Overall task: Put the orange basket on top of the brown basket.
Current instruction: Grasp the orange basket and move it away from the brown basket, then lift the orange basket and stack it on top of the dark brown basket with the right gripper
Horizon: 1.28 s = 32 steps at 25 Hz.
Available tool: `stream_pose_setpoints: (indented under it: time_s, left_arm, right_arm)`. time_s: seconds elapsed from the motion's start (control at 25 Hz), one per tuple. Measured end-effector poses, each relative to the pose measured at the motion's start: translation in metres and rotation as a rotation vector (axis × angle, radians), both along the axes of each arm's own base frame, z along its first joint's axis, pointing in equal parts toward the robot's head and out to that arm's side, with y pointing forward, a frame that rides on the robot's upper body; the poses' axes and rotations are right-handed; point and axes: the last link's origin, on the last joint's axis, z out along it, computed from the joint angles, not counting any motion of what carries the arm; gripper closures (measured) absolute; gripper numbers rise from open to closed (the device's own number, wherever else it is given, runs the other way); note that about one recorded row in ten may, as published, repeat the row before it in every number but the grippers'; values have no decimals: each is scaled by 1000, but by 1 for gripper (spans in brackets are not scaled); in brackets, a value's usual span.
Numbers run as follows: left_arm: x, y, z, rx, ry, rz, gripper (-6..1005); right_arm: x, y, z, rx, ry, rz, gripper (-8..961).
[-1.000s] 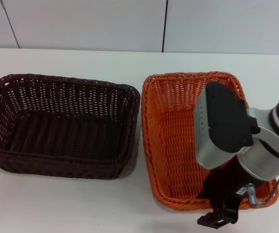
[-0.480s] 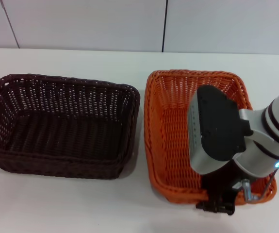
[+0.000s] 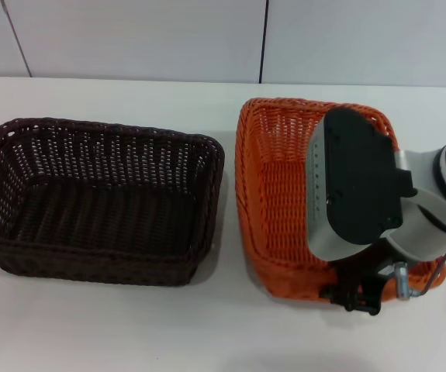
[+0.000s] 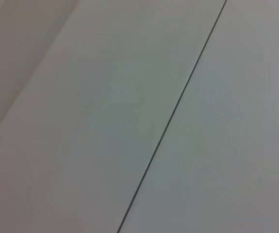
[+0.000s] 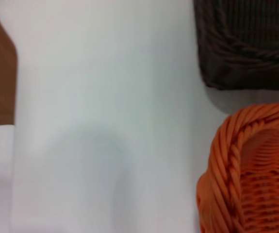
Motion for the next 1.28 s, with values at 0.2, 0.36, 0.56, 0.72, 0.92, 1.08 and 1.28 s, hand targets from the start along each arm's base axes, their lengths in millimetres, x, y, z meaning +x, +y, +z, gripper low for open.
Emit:
stream_pose_setpoints:
  time_s: [0.2,0.36,0.56,0.72,0.92,1.08,1.28]
  left_arm:
    - [0,0,2,8,-2,-2,261]
    - [0,-1,2,13,-3,-5,261]
    - [-1,-1,1,10,-9,-4,261]
    - [-2,-1,-1,7,-17,-2,262]
    - [-3,0,-3,3,-23,-6,262]
    - [-3,0,-4,3,-23,-7,262]
    - [-2,0,-4,1,-21,-12,262]
  right_arm:
    - [-9,2,10,63,-28,64,811]
    - [-19,5,17,128,-80,154,819]
    - [-26,5,16,168,-151,258,835]
    - [-34,5,13,177,-176,320,836]
    - [-58,-4,9,169,-185,476,835]
    - [-73,-9,11,159,-172,570,833]
    - [-85,-13,15,154,-155,658,831]
